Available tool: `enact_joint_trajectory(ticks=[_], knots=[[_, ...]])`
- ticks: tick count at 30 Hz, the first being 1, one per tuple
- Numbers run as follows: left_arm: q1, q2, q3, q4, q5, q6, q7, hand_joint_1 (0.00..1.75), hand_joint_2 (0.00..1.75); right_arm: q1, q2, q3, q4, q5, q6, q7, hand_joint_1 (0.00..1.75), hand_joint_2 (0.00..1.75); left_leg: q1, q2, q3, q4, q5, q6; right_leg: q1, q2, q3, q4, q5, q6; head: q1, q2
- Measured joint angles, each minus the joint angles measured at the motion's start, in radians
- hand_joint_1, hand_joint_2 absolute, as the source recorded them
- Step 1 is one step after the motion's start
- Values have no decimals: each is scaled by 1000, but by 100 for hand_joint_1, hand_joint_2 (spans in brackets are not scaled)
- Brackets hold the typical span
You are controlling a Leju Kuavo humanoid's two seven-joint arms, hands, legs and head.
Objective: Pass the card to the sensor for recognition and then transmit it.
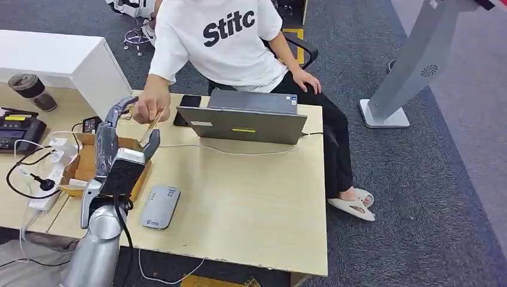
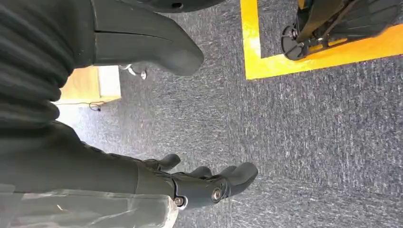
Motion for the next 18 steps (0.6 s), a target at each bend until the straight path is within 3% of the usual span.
enact_joint_trajectory(ticks=[8,9,10,18], knots=[[1,2,0,1,2,0,-3,157,175,0,0,0,0,0,0,-2,0,175,0,0,0,0,0,0,0,0,0,0,0,0,0,0],[1,2,0,1,1,0,-3,161,175,0,0,0,0,0,0,-2,0,175,0,0,0,0,0,0,0,0,0,0,0,0,0,0],[1,2,0,1,2,0,-3,175,175,0,0,0,0,0,0,-2,0,175,0,0,0,0,0,0,0,0,0,0,0,0,0,0],[1,2,0,1,0,0,-5,175,175,0,0,0,0,-2,5,-1,0,175,0,0,0,0,0,0,0,0,0,0,0,0,0,0]])
